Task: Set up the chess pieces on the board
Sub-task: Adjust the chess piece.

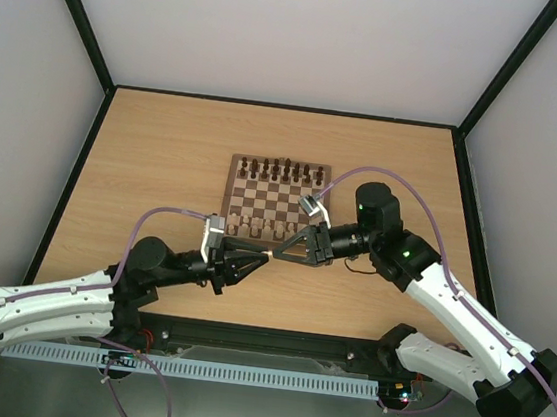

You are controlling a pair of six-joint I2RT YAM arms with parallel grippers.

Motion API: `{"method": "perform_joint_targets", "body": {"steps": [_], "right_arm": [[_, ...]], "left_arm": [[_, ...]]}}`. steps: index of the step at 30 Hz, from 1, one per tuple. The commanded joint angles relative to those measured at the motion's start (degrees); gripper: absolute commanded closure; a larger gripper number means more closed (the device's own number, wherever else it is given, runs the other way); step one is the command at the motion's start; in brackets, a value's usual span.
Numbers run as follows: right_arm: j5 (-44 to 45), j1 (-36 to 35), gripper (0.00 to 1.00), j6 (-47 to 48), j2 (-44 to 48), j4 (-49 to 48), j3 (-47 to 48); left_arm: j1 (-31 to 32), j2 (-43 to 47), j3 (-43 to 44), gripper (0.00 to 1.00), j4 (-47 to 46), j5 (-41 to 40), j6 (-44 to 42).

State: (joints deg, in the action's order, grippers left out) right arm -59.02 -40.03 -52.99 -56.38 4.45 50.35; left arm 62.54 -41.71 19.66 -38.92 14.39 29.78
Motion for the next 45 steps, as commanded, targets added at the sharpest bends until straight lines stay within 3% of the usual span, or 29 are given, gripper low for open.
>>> {"method": "perform_joint_targets", "body": {"steps": [1, 5, 9, 14, 17, 25, 31, 37, 45], "right_arm": [[-0.8, 0.0, 0.88, 0.9, -0.5, 0.9, -0.1], [-0.7, 0.1, 0.84, 1.1, -0.5, 1.0, -0.3], [0.4, 0.0, 0.55, 2.6, -0.7, 3.4, 0.5], [1.8, 0.1, 0.32, 4.2, -0.7, 6.3, 1.9], [4.1, 0.2, 0.23, 7.3, -1.0, 10.5, 4.2], [21.6, 0.3, 0.12, 16.2, -3.3, 25.5, 14.0], [43.1, 0.3, 0.01, 20.5, -1.4, 32.6, 18.3], [67.1, 0.3, 0.01, 21.0, 2.5, 34.7, 16.9], [77.4, 0.2, 0.02, 20.1, 7.1, 34.1, 12.8]], "left_arm": [[-0.5, 0.4, 1.2, 0.89, -3.0, 0.0, -0.2], [-0.6, 0.3, 1.5, 0.90, -2.6, -0.1, -0.2], [-0.7, -0.2, 1.9, 0.90, -1.9, -0.2, -0.3], [-0.7, -0.3, 2.4, 0.90, -0.1, -0.8, -0.4], [-0.7, 0.1, 3.0, 0.90, 2.8, -1.6, -0.7], [-0.7, 2.1, 4.1, 0.89, 9.9, -4.4, -1.0], [-0.8, 1.9, 6.9, 0.89, 15.8, -5.9, -1.4], [-0.8, 0.0, 10.2, 0.88, 21.6, -8.0, -1.1], [-0.8, -7.3, 21.2, 0.87, 35.0, -12.2, -1.3]]}}
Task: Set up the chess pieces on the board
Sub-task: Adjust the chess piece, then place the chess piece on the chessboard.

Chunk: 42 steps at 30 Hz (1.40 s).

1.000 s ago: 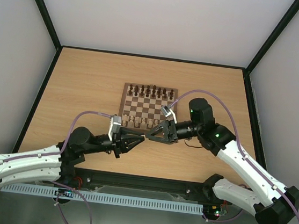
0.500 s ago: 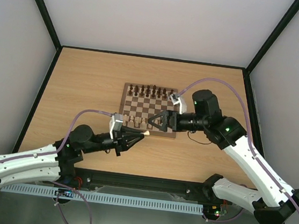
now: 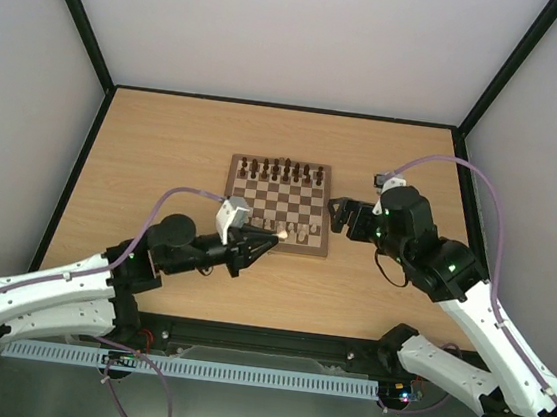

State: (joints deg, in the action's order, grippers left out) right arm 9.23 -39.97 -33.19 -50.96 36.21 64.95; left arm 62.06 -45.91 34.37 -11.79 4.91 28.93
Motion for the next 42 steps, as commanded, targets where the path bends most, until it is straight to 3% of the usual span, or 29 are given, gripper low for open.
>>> {"method": "perform_joint_targets", "body": {"steps": [1, 10, 21, 34, 42], "right_arm": [[9.9, 0.2, 0.01, 0.2, 2.3, 2.4, -2.2], [16.4, 0.2, 0.01, -1.1, 9.7, 3.5, -7.1], [17.3, 0.2, 0.01, -1.8, 14.6, 5.9, -6.8], [15.3, 0.2, 0.01, -2.4, 16.9, 7.3, -6.0], [15.0, 0.2, 0.01, -2.2, 18.0, 8.1, -5.8]], "left_arm": [[-0.3, -4.5, 8.4, 0.87, 10.0, -3.3, -0.4], [-0.4, -20.8, 25.5, 0.86, 27.3, -5.2, -0.5], [-0.5, -42.0, 45.0, 0.86, 46.3, -9.5, -1.9], [0.1, -63.8, 63.1, 0.87, 59.3, -13.9, -6.6], [0.1, -72.3, 71.8, 0.86, 66.5, -15.9, -8.2]]}}
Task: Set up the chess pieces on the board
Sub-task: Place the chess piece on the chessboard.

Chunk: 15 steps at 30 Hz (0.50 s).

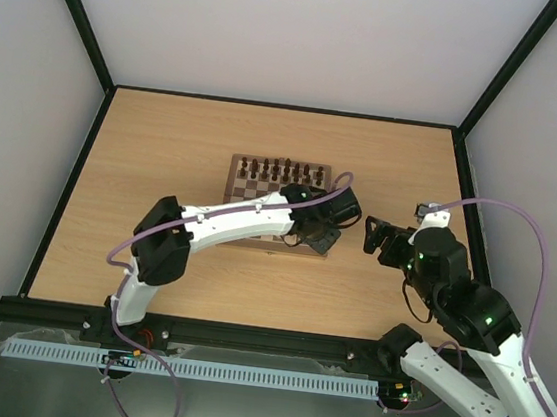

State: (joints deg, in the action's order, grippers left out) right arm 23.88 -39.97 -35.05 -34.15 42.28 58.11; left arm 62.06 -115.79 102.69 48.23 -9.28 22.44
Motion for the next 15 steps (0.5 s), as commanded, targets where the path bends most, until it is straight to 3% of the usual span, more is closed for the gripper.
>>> {"method": "perform_joint_targets", "body": {"steps": [1, 15], "right_arm": [[0.4, 0.2, 0.01, -0.3, 1.5, 2.2, 1.0], [-0.1, 0.2, 0.01, 0.2, 1.8, 2.3, 0.0]], "left_arm": [[0.1, -3.3, 3.9, 0.86, 6.9, -1.8, -1.9], [-1.1, -10.8, 9.0, 0.86, 8.2, -2.4, -4.1]]}}
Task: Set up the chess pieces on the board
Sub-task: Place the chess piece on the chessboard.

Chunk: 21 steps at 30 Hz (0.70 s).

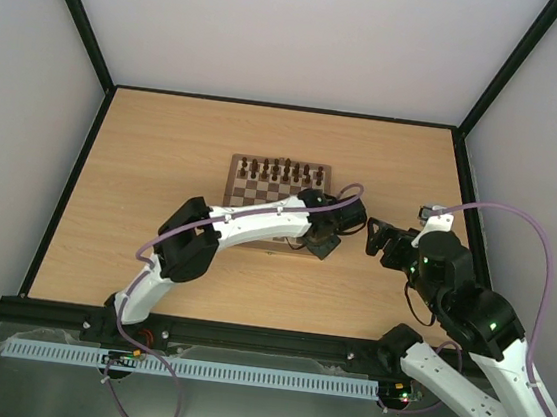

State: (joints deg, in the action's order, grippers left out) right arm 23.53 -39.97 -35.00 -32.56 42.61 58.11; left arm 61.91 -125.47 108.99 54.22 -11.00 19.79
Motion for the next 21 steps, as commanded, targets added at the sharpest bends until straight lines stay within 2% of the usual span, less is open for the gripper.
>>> {"method": "perform_joint_targets", "body": {"steps": [1, 21], "right_arm": [[0.3, 0.2, 0.01, 0.2, 0.2, 1.9, 0.0], [0.2, 0.2, 0.01, 0.8, 0.3, 1.7, -0.5]], "left_arm": [[-1.0, -1.4, 2.8, 0.86, 2.3, -0.8, -1.6], [-1.9, -4.3, 4.0, 0.85, 1.8, 1.1, -3.4]]}}
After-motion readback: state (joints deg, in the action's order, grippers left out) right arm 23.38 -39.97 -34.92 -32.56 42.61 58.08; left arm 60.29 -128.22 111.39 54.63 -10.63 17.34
